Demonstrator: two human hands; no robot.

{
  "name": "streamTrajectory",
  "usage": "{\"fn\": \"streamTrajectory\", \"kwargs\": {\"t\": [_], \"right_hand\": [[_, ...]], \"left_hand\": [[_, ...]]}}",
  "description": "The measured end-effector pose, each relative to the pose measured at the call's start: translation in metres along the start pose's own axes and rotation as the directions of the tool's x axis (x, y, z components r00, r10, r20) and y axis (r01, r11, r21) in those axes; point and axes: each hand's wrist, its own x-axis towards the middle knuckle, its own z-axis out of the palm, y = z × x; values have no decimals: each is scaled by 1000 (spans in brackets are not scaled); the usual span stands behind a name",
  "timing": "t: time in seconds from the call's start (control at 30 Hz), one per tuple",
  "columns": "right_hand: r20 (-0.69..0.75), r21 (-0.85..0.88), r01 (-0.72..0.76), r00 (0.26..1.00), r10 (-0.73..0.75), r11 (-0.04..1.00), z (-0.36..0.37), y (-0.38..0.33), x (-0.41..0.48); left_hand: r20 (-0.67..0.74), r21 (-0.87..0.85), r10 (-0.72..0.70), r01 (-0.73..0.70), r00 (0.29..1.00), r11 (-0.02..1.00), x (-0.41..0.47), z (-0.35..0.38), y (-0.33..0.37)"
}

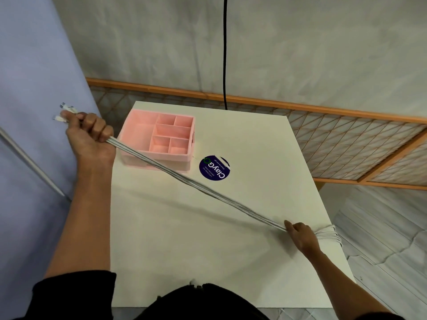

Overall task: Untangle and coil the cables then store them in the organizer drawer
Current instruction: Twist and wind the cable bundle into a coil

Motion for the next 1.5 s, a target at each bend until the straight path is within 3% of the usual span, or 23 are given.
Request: {"fn": "streamTrajectory", "kwargs": {"t": [0.13, 0.3, 0.37, 0.43, 0.5, 0.57, 0.63, 0.67, 0.73, 0.8, 0.9, 1.03, 1.2, 1.27, 1.4, 1.5], "right_hand": [[-45, 96, -6, 999, 10, 995, -17, 0, 7], [120, -72, -42, 992, 51, 996, -12, 0, 23], [150, -101, 52, 988, -37, 993, -10, -33, 24], [97, 92, 228, 967, -237, 969, -7, -86, 17], [43, 343, 395, 900, -434, 852, -6, -152, -5], [92, 451, 528, 774, -626, 720, -7, -220, -37], [150, 410, 666, 625, -766, 623, 6, -266, -68], [152, 369, 715, 583, -798, 593, 13, -278, -78], [100, 287, 766, 573, -813, 575, 27, -279, -82], [92, 312, 732, 611, -786, 605, 26, -271, -77], [238, 520, 549, 642, -729, 654, 10, -270, -68], [386, 479, 442, 670, -635, 758, 4, -241, -52], [400, 502, 329, 731, -552, 800, -1, -216, -40], [443, 519, 271, 726, -526, 811, -2, -209, -35], [608, 512, 136, 640, -470, 848, -2, -203, -28], [626, 515, 110, 628, -461, 850, -2, -199, -25]], "left_hand": [[-20, 21, -14, 14, 1000, 1000, -6, -2, -8], [1, 99, -42, 42, 999, 994, -7, 5, -15], [5, 137, -55, 54, 998, 989, -7, 9, -20], [3, 158, -61, 60, 998, 986, -8, 14, -26], [8, 154, -60, 58, 998, 986, -12, 20, -31], [29, 144, -63, 58, 998, 988, -15, 26, -34], [49, 133, -63, 56, 997, 990, -16, 31, -34], [56, 121, -60, 53, 997, 991, -15, 33, -32], [51, 103, -52, 47, 997, 994, -10, 33, -26], [37, 92, -61, 57, 997, 994, -7, 29, -21], [30, 40, -86, 85, 996, 996, -5, 24, -21], [69, -13, -77, 78, 995, 997, 4, 25, -12], [49, -11, -93, 94, 994, 996, 5, 20, -20], [40, 6, -94, 94, 995, 996, 5, 19, -22], [15, 33, -100, 100, 995, 994, 2, 10, -28], [28, 29, -102, 101, 994, 994, 0, 4, -29]]}}
